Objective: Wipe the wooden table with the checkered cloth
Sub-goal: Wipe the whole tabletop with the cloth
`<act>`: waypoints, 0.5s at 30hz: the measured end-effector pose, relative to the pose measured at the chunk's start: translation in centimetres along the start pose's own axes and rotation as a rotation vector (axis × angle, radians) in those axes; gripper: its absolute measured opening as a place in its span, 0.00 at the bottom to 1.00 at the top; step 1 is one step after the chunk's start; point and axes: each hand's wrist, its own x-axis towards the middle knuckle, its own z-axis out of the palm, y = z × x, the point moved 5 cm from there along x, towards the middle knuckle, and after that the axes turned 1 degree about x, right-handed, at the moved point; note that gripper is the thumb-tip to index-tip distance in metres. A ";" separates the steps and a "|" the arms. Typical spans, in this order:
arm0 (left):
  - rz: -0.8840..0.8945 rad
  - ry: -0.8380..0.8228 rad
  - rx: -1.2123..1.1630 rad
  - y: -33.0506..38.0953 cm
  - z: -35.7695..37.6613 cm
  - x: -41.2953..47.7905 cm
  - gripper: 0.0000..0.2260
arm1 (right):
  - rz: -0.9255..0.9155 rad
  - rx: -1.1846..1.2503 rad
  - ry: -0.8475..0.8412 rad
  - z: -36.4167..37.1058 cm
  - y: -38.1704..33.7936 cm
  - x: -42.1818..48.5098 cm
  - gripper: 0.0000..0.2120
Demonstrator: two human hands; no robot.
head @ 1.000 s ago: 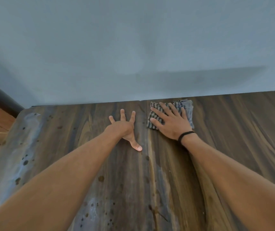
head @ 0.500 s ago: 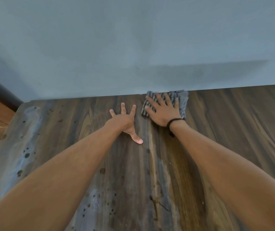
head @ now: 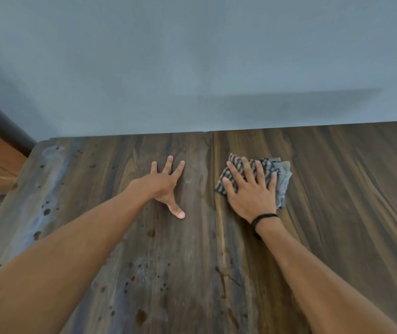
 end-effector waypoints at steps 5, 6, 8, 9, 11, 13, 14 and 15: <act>-0.007 0.012 -0.004 0.5 -0.2 0.1 0.70 | -0.212 -0.049 -0.076 -0.1 1.3 -2.1 0.26; -0.015 0.007 -0.009 0.4 -0.1 0.0 0.69 | -0.113 -0.017 -0.067 -0.8 1.8 -1.4 0.26; -0.021 0.006 -0.016 0.5 -0.2 -0.1 0.70 | 0.007 0.011 -0.056 -0.7 0.8 -1.6 0.27; -0.019 0.015 -0.025 0.6 -0.1 -0.3 0.69 | -0.041 -0.023 -0.046 0.0 -0.5 -2.9 0.27; -0.013 0.049 -0.052 0.8 -0.1 -0.6 0.68 | -0.218 -0.072 -0.060 1.5 -1.1 -6.4 0.28; -0.007 0.094 -0.075 0.9 0.3 -1.2 0.66 | -0.234 -0.045 -0.109 0.7 1.0 -7.7 0.27; -0.004 0.112 -0.082 1.0 0.5 -1.6 0.64 | -0.170 -0.023 -0.093 0.1 1.8 -7.0 0.27; 0.000 0.113 -0.085 1.0 0.9 -1.9 0.64 | -0.087 -0.004 -0.074 -0.3 2.0 -6.5 0.27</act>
